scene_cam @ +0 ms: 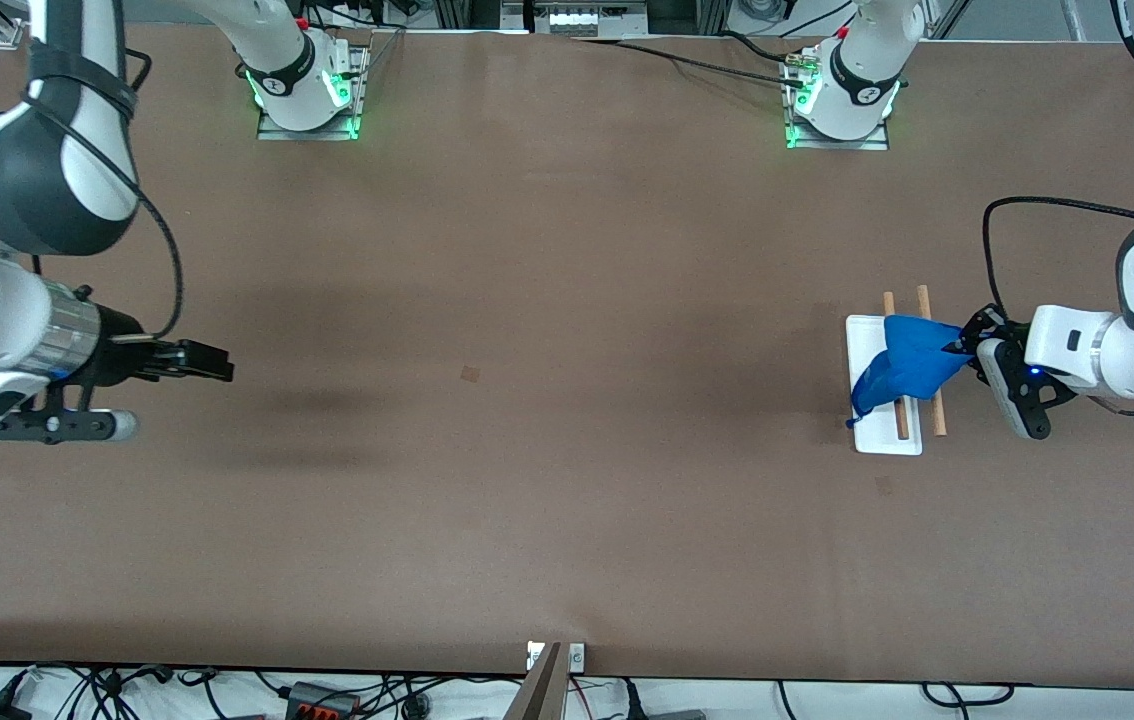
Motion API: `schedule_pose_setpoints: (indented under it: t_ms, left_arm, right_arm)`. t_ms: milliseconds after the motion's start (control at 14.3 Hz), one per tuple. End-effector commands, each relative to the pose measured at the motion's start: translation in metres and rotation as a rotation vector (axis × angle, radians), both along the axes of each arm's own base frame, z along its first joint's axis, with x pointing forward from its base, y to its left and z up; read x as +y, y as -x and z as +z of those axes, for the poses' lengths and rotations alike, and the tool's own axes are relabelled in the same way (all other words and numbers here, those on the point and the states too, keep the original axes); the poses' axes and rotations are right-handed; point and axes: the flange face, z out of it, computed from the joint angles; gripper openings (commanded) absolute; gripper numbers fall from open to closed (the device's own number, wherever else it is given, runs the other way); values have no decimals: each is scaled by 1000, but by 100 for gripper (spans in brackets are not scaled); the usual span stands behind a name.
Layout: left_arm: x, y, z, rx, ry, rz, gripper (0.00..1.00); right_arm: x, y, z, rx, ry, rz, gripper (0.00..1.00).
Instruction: Pass towel and hang on rack
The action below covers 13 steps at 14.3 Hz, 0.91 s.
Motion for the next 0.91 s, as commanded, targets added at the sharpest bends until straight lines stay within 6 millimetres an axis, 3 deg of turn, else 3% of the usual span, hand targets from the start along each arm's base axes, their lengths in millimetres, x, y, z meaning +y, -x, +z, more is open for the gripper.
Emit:
schedule_pose_setpoints:
  t_ms: [0,210,419,489,559,698,838]
  left_arm:
    - [24,4,-1,-25,-19,-45,8]
    - [37,4,-8,-30,-19,-38,12]
    - [40,0,-21,-30,-19,-34,44]
    - [40,0,-23,-27,-19,-35,49]
    - [41,-1,-24,-30,-18,-32,63]
    - [44,-2,-22,-47,-18,-23,100]
    - [46,-2,-20,-42,-20,-15,100]
  right_arm:
    - [-1,3,20,-49,31,14,100]
    - [-22,7,45,-107,65,25,100]
    - [-59,23,59,-109,40,-26,100]
    - [-66,27,61,-111,39,-35,100]
    - [-68,32,68,-120,41,-34,100]
    - [-71,38,74,-120,75,-22,100]
    - [-73,41,73,-99,110,-10,100]
